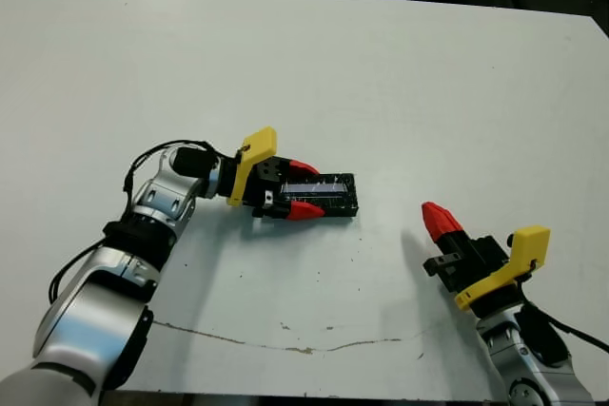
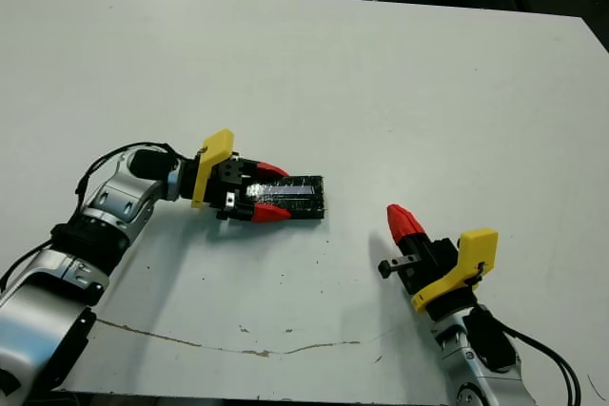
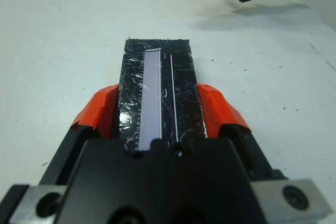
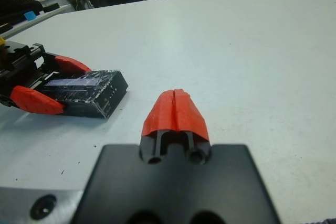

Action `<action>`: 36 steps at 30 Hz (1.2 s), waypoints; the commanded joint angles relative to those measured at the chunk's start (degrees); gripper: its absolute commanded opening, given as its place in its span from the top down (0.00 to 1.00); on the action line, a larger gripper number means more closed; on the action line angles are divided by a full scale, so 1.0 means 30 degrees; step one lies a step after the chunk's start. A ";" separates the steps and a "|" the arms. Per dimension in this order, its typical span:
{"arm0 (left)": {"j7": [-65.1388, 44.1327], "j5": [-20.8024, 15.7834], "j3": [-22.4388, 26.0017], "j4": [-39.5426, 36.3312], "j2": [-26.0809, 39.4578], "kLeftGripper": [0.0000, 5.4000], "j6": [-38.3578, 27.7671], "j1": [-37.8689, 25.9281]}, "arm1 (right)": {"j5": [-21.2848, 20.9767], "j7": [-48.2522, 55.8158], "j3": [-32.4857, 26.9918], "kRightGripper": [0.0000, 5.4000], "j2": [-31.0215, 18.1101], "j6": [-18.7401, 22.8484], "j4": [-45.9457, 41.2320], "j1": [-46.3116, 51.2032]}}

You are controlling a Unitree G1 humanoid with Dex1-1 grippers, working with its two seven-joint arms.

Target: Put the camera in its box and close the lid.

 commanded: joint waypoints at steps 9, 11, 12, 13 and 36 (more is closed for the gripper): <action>0.1193 0.1984 -0.1268 0.0791 -0.0455 0.23 -0.0570 0.0580 | 0.0038 -0.0059 -0.0166 1.00 -0.0234 0.0171 -0.0034 0.0186; 0.0956 0.1767 -0.1136 0.0999 -0.0418 0.18 -0.0485 0.0553 | 0.0067 -0.0014 -0.0168 1.00 -0.0260 0.0183 -0.0006 0.0164; 0.0871 0.1651 -0.1056 0.1055 -0.0396 0.15 -0.0228 0.0550 | 0.0057 0.0035 -0.0171 1.00 -0.0264 0.0111 0.0063 0.0141; 0.0825 0.1558 -0.0982 0.1070 -0.0371 0.13 -0.0016 0.0568 | 0.0023 0.0036 -0.0167 1.00 -0.0263 0.0070 0.0089 0.0134; -0.0270 -0.0623 0.1376 -0.2636 0.2675 0.00 0.2091 0.3297 | 0.0078 -0.0015 -0.0079 1.00 -0.0260 0.0215 0.0010 0.0197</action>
